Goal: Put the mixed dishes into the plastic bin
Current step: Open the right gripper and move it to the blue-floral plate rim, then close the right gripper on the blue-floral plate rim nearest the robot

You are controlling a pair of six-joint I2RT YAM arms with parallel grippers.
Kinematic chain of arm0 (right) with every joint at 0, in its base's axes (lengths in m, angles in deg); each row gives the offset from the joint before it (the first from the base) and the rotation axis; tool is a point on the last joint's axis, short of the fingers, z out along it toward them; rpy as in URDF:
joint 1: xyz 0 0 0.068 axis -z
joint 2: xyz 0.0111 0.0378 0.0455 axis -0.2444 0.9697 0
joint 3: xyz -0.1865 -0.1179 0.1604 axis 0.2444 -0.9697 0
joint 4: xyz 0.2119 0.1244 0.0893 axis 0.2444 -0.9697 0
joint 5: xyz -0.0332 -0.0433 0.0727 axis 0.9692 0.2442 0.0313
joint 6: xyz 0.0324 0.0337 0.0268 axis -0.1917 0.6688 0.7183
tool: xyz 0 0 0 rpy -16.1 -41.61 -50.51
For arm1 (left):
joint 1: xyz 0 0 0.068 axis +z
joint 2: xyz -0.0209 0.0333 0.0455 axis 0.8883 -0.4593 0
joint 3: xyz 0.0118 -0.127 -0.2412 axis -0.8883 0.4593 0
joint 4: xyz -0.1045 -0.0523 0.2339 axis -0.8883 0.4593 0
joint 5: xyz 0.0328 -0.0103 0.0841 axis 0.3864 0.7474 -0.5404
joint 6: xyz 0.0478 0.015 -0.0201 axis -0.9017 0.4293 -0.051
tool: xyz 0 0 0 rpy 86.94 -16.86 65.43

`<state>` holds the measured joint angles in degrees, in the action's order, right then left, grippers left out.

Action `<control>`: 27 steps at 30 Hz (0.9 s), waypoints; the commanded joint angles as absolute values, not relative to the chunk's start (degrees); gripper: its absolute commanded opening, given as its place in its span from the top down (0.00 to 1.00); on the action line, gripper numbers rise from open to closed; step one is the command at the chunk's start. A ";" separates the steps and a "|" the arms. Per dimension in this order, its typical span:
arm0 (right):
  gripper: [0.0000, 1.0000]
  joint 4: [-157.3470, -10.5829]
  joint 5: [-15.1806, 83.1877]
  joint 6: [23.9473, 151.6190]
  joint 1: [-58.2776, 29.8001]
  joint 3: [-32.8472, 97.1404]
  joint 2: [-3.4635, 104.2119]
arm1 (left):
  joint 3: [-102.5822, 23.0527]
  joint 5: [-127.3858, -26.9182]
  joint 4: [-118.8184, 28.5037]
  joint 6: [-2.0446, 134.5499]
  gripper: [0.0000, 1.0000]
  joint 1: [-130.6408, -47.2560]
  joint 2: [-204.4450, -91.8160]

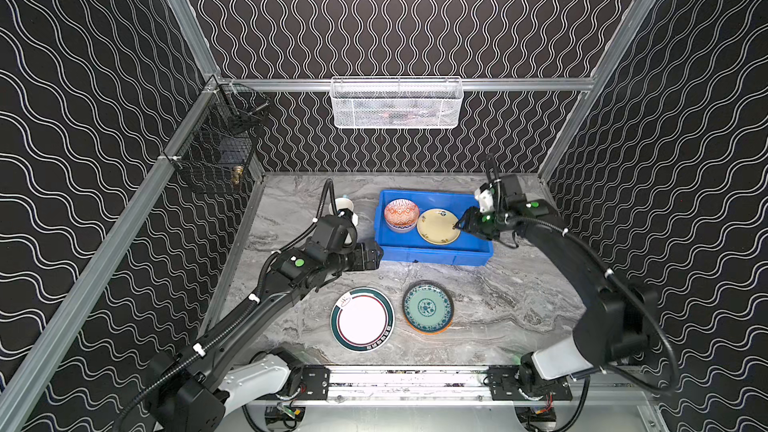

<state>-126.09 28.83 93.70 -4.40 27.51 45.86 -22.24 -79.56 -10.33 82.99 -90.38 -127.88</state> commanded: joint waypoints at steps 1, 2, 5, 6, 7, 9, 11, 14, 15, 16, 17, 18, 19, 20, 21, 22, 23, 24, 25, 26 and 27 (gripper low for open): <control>0.54 -127.51 31.50 97.73 -9.56 20.77 39.76 | -20.46 -78.38 -10.99 85.93 0.01 -90.38 -125.10; 0.54 -126.85 31.63 99.03 -11.32 18.27 37.89 | -19.95 -78.46 -10.48 86.35 0.01 -90.42 -124.05; 0.54 -124.65 32.31 102.06 -15.29 9.68 33.98 | -18.41 -78.46 -8.21 87.29 0.01 -90.43 -121.39; 0.54 -123.98 32.55 102.94 -15.72 7.27 33.21 | -17.69 -78.36 -7.50 87.72 0.01 -90.43 -120.51; 0.54 -123.27 32.39 103.45 -16.12 5.44 32.71 | -17.05 -78.10 -6.82 88.08 0.01 -90.43 -119.75; 0.54 -121.54 32.48 104.86 -17.26 1.97 32.01 | -15.71 -77.41 -5.65 89.27 0.01 -90.47 -117.93; 0.56 -119.87 32.61 105.73 -18.29 -0.25 31.83 | -14.46 -77.03 -4.84 90.18 0.01 -90.52 -116.24; 0.60 -118.21 33.71 106.21 -19.23 -2.35 32.49 | -13.99 -76.85 -3.65 91.08 0.01 -90.47 -114.53; 0.60 -117.58 33.98 106.08 -19.35 -3.04 33.03 | -14.02 -76.86 -3.16 91.25 0.01 -90.52 -114.20; 0.61 -117.10 34.27 105.95 -19.39 -3.70 33.61 | -14.20 -76.85 -2.79 91.25 0.01 -90.48 -113.91; 0.61 -116.70 34.76 105.79 -19.34 -4.24 34.22 | -14.57 -76.93 -2.25 91.14 0.01 -90.44 -113.77; 0.62 -116.27 35.26 105.62 -19.34 -4.76 34.77 | -14.78 -77.07 -1.81 91.03 0.01 -90.52 -113.71; 0.62 -115.85 35.67 105.44 -19.28 -5.30 35.50 | -15.24 -77.19 -1.16 90.82 0.01 -90.45 -113.56; 0.63 -115.52 36.33 105.25 -19.35 -5.70 36.03 | -15.50 -77.29 -0.74 90.65 0.01 -90.37 -113.48; 0.63 -115.16 36.44 105.11 -19.35 -6.09 36.49 | -15.80 -77.37 -0.30 90.44 0.01 -90.44 -113.44; 0.63 -114.36 36.33 104.96 -19.39 -6.53 36.86 | -16.04 -77.55 0.13 90.33 0.01 -90.52 -113.23; 0.63 -113.65 36.15 104.97 -19.36 -6.91 37.11 | -16.06 -77.64 0.43 90.16 0.01 -90.51 -113.14; 0.64 -113.04 35.86 104.98 -19.42 -7.20 37.48 | -16.10 -77.65 0.67 90.08 0.01 -90.46 -113.02; 0.64 -112.33 35.55 104.98 -19.38 -7.47 37.86 | -16.10 -77.78 0.87 90.02 0.01 -90.48 -112.81; 0.64 -111.91 35.51 105.15 -19.38 -7.57 38.13 | -16.09 -77.74 1.05 89.99 0.01 -90.50 -112.66; 0.65 -111.61 35.36 105.24 -19.34 -7.58 38.46 | -16.02 -77.76 1.16 90.03 0.01 -90.51 -112.53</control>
<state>-114.75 34.97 104.83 -19.29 -7.33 37.88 -15.73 -77.46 -0.19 90.20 -90.47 -112.95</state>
